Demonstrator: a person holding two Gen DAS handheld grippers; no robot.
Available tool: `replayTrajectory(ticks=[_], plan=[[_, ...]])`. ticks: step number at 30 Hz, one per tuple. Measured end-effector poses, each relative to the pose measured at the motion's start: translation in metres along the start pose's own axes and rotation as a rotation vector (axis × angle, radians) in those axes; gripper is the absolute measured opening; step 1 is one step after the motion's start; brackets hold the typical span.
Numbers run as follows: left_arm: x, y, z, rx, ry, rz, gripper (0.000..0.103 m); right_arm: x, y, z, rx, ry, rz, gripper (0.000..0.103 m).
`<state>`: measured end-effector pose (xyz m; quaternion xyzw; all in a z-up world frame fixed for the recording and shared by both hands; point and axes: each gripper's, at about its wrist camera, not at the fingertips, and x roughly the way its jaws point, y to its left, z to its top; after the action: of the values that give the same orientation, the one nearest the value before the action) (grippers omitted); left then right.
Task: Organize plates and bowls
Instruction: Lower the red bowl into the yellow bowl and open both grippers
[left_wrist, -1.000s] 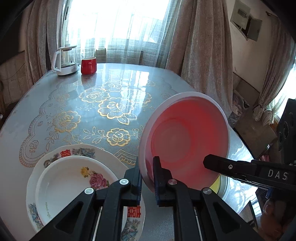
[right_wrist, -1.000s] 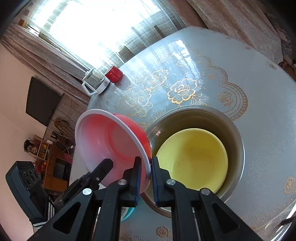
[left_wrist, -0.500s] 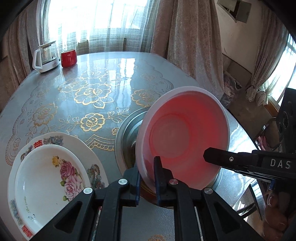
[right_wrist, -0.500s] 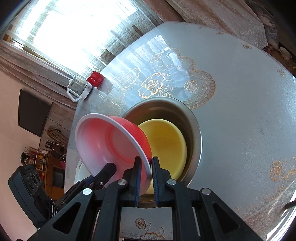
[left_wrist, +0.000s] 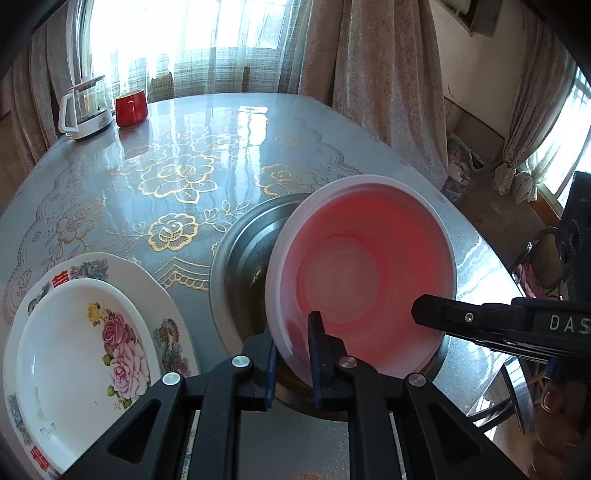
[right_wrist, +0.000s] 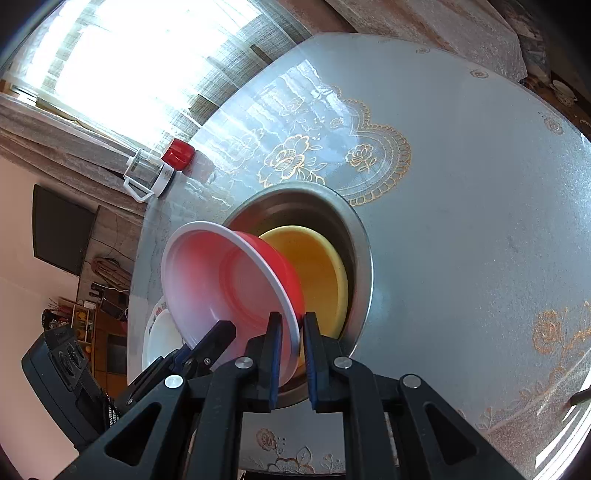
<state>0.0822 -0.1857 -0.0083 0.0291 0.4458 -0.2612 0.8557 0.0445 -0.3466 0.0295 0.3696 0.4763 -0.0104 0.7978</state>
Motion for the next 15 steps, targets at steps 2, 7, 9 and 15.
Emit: replayTrajectory(ticks=[2, 7, 9, 15], plan=[[-0.001, 0.001, 0.000, -0.008, 0.001, -0.003, 0.018, 0.000, 0.000, 0.000, 0.002, 0.000, 0.000, 0.013], [-0.005, 0.003, 0.002, -0.020, -0.013, -0.017, 0.032, 0.002, -0.007, -0.001, 0.021, 0.002, -0.004, 0.014], [-0.009, 0.004, 0.002, -0.023, -0.032, -0.021, 0.041, 0.001, -0.007, -0.001, 0.026, -0.001, -0.006, 0.014], [-0.019, 0.012, 0.005, -0.067, -0.066, -0.033, 0.044, 0.000, -0.007, -0.002, 0.020, -0.008, -0.018, 0.014]])
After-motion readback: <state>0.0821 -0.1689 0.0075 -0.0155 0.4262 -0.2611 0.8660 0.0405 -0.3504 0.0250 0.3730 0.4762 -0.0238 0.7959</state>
